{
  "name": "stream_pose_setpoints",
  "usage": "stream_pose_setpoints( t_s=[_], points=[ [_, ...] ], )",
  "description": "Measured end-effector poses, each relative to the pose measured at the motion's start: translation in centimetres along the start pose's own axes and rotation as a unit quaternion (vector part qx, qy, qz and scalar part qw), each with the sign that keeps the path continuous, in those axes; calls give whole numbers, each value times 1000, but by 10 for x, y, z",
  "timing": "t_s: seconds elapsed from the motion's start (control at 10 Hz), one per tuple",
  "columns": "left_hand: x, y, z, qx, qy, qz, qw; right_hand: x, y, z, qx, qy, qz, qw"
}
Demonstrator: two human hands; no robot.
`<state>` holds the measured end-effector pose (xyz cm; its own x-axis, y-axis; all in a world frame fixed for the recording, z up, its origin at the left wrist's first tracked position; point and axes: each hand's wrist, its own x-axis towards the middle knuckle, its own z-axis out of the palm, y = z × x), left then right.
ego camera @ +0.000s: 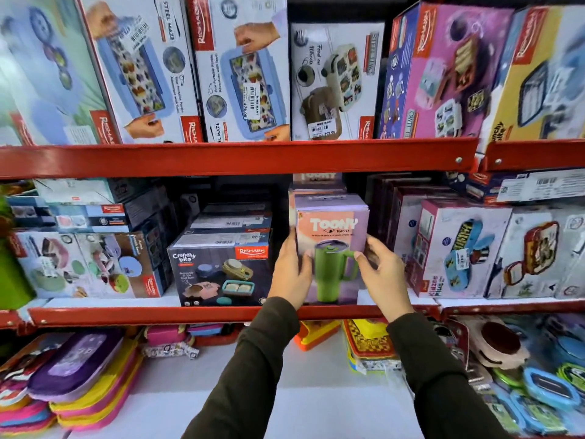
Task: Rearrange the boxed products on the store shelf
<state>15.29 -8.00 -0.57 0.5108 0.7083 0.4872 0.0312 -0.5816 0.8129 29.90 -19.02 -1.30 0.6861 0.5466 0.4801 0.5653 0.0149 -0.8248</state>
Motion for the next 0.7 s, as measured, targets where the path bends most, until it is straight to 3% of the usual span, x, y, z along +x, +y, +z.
stream_pose_setpoints(
  t_s=[0.3, 0.5, 0.6, 0.7],
  points=[
    [11, -6, 0, 6, 3, -54, 999, 6, -10, 13, -36, -7, 13, 999],
    [6, -5, 3, 2, 22, -46, 999, 1, -11, 10, -23, -20, 18, 999],
    [-8, 0, 2, -18, 88, 10, 996, -3, -11, 4, 23, -1, 0, 1000],
    [-18, 12, -2, -33, 147, 80, 985, -6, -23, -4, 52, 71, -60, 994]
  ],
)
